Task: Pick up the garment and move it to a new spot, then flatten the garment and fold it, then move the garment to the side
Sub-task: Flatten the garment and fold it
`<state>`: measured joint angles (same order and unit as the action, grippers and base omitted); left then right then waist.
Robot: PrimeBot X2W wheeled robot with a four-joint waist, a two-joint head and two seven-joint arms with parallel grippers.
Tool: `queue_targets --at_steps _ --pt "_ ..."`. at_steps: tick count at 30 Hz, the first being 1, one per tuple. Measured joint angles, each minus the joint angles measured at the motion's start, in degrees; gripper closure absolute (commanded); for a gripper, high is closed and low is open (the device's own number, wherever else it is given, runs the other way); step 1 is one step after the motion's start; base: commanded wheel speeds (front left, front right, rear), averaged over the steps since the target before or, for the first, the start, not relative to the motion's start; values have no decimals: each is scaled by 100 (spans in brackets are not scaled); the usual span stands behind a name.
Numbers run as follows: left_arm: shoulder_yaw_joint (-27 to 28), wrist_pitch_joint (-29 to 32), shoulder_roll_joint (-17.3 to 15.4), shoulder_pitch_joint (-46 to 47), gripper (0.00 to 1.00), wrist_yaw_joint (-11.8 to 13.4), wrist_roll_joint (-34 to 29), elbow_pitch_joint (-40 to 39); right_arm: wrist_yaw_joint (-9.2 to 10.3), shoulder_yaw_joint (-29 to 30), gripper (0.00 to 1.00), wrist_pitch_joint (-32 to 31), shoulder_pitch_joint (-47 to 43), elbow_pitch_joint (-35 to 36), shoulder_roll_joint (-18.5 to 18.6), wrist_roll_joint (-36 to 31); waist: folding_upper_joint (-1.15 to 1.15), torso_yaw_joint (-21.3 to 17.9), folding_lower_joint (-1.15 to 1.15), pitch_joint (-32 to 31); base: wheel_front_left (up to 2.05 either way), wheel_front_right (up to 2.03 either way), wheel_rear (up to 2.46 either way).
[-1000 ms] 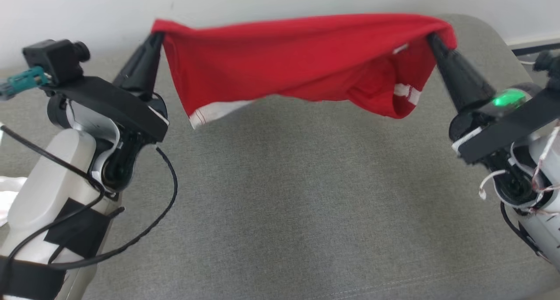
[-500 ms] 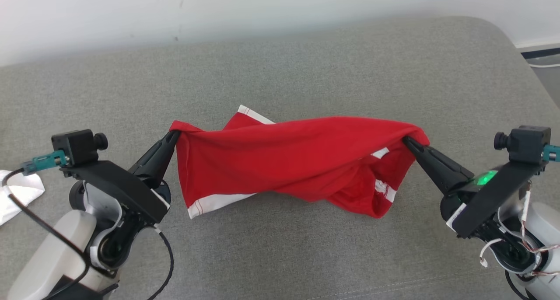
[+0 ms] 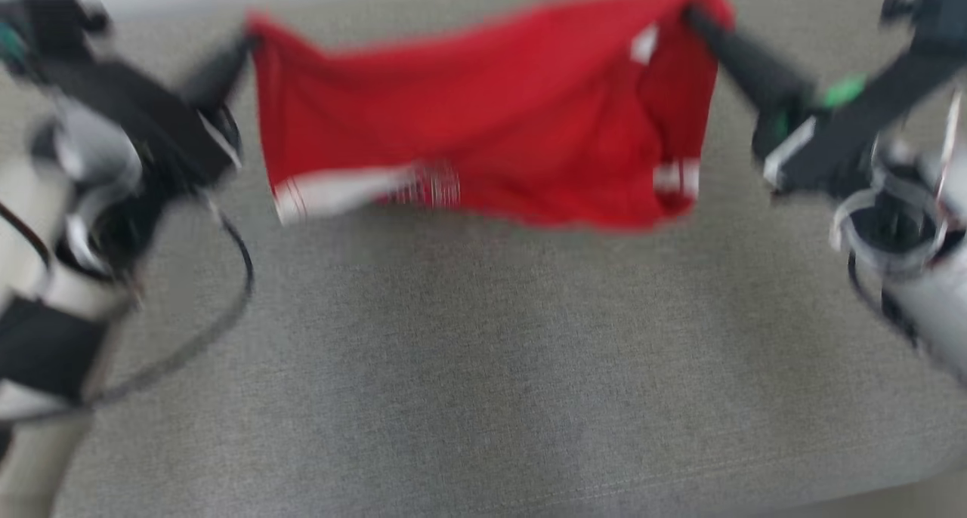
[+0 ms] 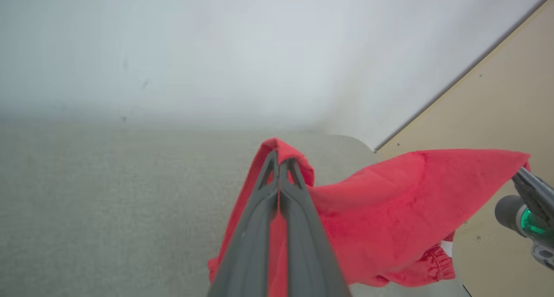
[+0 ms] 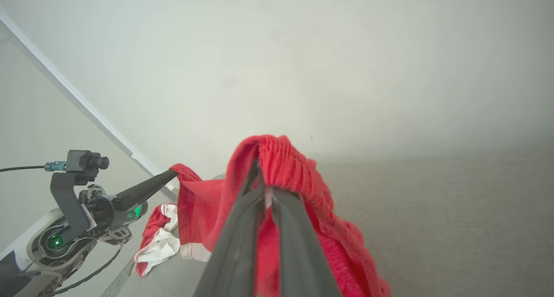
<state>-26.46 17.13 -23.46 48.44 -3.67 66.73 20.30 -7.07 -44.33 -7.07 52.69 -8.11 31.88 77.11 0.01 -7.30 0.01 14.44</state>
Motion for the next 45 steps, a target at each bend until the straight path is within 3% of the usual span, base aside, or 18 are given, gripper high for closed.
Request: queue_targets --at_steps 5,7,10,16,21,29,45 --pt "555 -389 193 1530 100 209 -214 450 0 652 100 396 1524 -1053 -643 -163 0 -60 0 373 0 0 0" --pt "756 -705 315 1962 100 203 -249 598 0 821 100 657 1994 -1414 -793 -232 0 -79 0 513 0 0 0" --pt "791 -956 453 2001 100 35 -232 794 -1 606 100 766 2043 -1591 -826 -277 0 -84 0 667 0 0 0" --pt "401 -962 588 185 100 -147 -32 782 0 -249 100 625 547 -1768 -794 -211 1 42 1 660 0 0 0" --pt "343 -1136 719 -973 100 -238 203 567 0 -479 100 706 -491 -1825 -608 -34 0 119 -1 543 0 0 0" --pt "134 -1678 904 -1975 100 -248 142 224 0 -554 100 1112 -1165 -1857 -523 62 0 120 -1 389 0 0 0" --pt "-523 -2395 815 -3411 100 -232 -664 -390 0 -876 100 1734 -2263 -1816 -204 96 0 151 -2 -204 0 0 0"
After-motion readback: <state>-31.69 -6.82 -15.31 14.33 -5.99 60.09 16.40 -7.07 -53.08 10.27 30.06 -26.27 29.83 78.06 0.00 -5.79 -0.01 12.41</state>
